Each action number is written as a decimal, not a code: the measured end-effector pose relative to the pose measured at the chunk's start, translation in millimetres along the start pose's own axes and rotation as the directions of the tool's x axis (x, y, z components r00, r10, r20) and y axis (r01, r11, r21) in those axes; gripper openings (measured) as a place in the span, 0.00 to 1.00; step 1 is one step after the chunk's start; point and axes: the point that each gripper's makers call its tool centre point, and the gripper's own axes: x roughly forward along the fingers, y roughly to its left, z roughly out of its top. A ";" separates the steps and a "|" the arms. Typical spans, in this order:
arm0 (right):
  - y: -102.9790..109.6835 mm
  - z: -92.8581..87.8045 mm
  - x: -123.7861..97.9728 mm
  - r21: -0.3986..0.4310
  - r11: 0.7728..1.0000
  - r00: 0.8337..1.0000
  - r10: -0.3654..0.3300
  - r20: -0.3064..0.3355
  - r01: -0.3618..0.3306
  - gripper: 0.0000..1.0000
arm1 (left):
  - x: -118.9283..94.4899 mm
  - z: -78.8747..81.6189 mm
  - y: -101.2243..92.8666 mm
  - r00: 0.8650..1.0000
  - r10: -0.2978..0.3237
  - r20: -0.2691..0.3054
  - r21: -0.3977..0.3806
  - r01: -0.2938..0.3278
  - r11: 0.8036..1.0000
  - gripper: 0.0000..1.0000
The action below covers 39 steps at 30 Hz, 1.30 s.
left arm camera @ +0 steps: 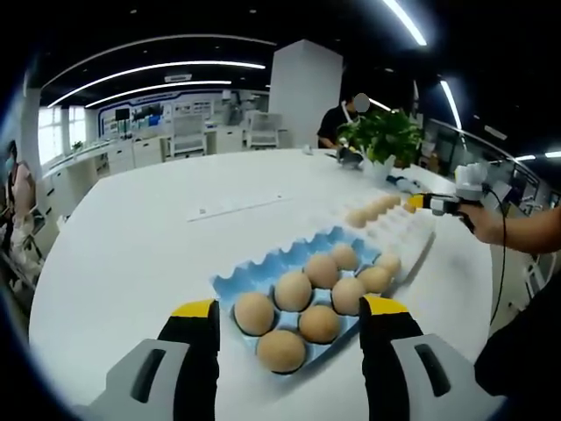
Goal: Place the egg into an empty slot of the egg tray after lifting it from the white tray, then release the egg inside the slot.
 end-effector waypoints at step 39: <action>62.3 31.6 -1.2 0.015 0.981 0.980 0.191 0.047 -0.192 0.25 | -2.1 -1.9 2.6 1.000 0.012 -0.006 -0.008 -0.012 1.000 0.66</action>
